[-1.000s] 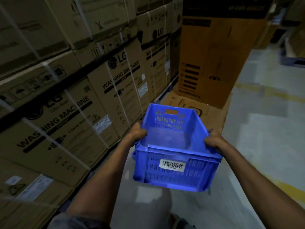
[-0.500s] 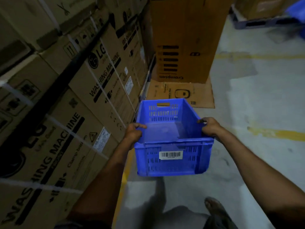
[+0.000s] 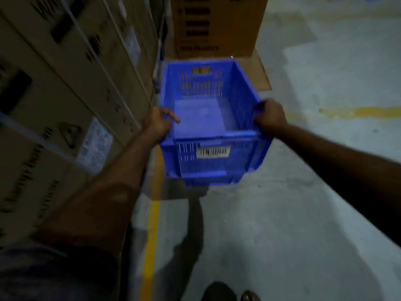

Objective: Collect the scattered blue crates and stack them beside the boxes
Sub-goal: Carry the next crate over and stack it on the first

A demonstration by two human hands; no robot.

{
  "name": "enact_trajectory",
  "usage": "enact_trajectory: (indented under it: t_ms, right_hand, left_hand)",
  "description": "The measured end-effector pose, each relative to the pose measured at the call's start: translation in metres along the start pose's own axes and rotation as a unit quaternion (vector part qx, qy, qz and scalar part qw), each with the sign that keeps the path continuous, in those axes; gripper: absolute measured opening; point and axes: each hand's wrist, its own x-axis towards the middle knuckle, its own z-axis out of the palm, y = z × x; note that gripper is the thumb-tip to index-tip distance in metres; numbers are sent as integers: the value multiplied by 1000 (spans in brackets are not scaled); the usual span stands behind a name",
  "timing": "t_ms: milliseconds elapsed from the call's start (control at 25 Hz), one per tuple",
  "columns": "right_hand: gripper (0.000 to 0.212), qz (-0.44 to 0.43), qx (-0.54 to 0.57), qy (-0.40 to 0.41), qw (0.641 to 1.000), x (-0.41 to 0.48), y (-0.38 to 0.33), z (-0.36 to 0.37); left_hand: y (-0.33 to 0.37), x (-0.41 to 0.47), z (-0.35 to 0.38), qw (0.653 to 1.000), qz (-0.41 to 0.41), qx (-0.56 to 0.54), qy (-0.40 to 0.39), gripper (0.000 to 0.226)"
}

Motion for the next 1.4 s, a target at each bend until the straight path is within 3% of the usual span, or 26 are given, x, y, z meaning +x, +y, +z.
enact_trajectory:
  t_ms: [200,520,1040,1400]
  right_hand:
    - [38,-23,-17,73,997,49,36,81]
    - [35,-35,-6,146,989,69,100,176]
    - [37,-32,-12,121,992,73,139,207]
    - [48,-47,-32,95,994,70,148,205]
  left_hand:
    - [-84,58,60,996,79,41,23,40]
    - [-159,97,131,987,148,60,30,41]
    - [-189,93,172,988,110,92,47,38]
    - [-194,76,181,995,74,59,44,38]
